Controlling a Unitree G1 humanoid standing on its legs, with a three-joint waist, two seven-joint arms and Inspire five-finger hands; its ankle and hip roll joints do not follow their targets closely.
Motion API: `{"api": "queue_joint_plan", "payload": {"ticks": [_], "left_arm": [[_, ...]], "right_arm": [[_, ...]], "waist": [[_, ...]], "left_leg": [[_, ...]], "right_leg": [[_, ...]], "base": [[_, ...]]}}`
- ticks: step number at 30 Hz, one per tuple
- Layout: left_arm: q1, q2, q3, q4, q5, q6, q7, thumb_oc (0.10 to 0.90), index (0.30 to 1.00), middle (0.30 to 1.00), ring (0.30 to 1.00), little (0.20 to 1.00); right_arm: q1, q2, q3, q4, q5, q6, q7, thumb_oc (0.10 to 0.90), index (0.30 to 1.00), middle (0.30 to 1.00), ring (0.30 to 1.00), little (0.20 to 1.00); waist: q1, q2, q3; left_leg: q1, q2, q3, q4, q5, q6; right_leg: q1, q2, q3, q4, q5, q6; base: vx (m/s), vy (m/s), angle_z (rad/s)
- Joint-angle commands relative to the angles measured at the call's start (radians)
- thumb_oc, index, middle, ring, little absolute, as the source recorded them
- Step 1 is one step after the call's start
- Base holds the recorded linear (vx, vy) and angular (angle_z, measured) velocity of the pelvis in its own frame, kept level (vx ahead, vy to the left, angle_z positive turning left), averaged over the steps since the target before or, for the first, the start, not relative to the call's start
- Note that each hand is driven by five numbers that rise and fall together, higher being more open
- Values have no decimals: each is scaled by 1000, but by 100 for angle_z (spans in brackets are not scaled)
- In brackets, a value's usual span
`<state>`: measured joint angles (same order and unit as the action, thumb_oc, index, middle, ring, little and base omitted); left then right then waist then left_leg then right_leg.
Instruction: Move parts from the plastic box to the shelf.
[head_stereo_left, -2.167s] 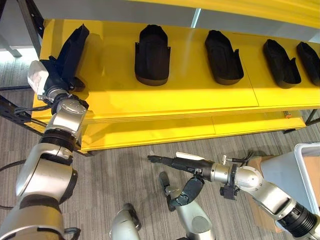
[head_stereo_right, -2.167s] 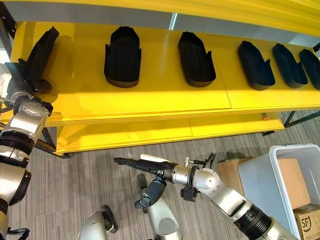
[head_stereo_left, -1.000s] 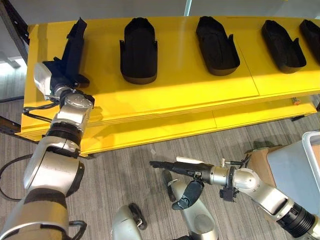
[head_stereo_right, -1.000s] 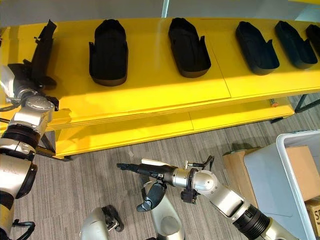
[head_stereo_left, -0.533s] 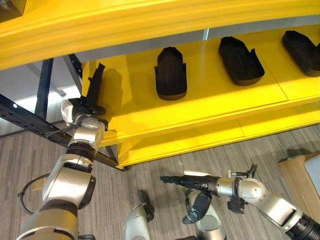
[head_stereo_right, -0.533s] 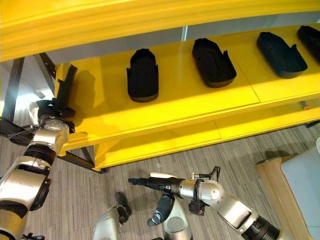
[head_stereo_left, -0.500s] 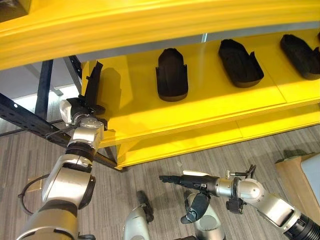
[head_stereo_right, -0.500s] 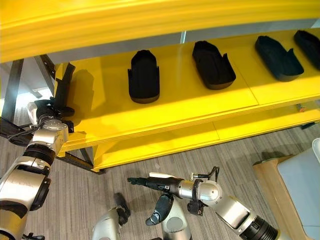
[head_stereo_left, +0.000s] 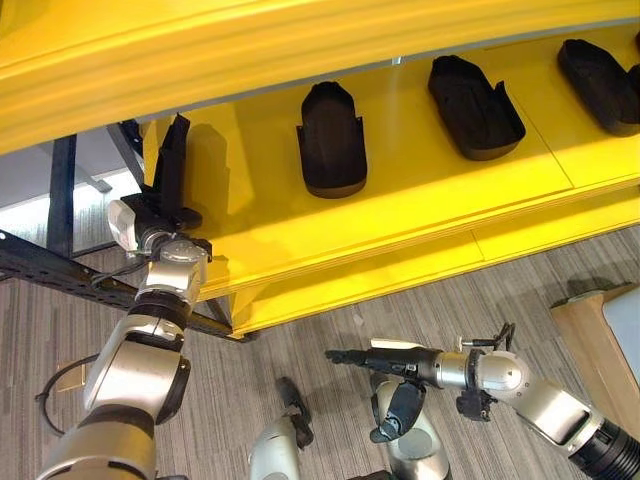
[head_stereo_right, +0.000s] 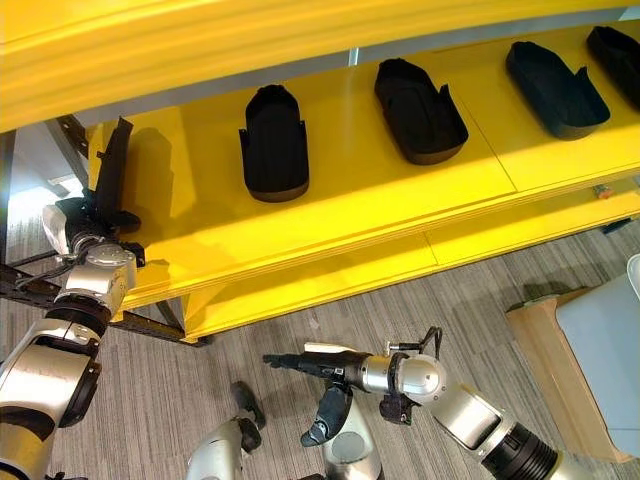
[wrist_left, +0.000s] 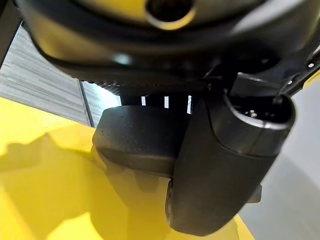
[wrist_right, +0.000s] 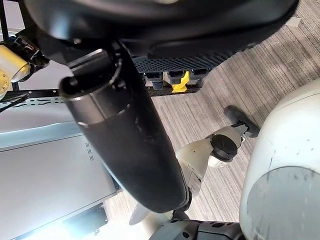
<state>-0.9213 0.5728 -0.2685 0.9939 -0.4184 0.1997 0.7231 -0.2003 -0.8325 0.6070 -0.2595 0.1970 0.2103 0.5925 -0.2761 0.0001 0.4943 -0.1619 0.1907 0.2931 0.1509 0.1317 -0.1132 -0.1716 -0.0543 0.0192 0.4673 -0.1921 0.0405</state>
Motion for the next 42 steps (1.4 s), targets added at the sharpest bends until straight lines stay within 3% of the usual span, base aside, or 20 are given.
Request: {"api": "queue_joint_plan", "payload": {"ticks": [1,10,20,33,42], "left_arm": [[-71,37,-10,-69,4,-62,10,400,300,300,300,300],[-174,30,-62,-34,-24,-75,38,400,300,300,300,300],[-289,41,-118,14,-30,-65,58,400,300,300,300,300],[-303,41,-120,46,-83,-44,85,400,300,300,300,300],[-185,4,-81,23,-94,-42,46,400,300,300,300,300]], "right_arm": [[-43,15,-32,-38,44,-87,10,900,1000,1000,1000,1000],[-92,35,-39,-33,35,-93,-6,900,1000,1000,1000,1000],[-154,50,-40,-39,66,-109,-43,900,1000,1000,1000,1000],[-191,66,-17,-38,74,-136,-81,900,1000,1000,1000,1000],[-195,88,3,-58,69,-112,-104,900,1000,1000,1000,1000]], "waist": [[-25,-18,-44],[-43,-48,-15],[-42,-77,11],[-22,-81,15],[6,-65,-14]], "left_leg": [[-67,23,-71,34,-21,-22],[-125,8,-68,99,-78,-4],[-190,10,-70,122,-97,8],[-209,8,-85,107,-94,12],[-171,-1,-111,89,-92,10]], "right_leg": [[-40,26,-48,-19,-16,-22],[-117,30,-23,2,-19,-22],[-202,41,-18,10,-4,-17],[-236,47,-32,24,-6,-17],[-187,46,-54,16,-18,-25]], "base": [[-41,-37,-8],[-55,-48,-7],[-79,-52,-2],[-52,-32,1],[-10,-57,5]]}}
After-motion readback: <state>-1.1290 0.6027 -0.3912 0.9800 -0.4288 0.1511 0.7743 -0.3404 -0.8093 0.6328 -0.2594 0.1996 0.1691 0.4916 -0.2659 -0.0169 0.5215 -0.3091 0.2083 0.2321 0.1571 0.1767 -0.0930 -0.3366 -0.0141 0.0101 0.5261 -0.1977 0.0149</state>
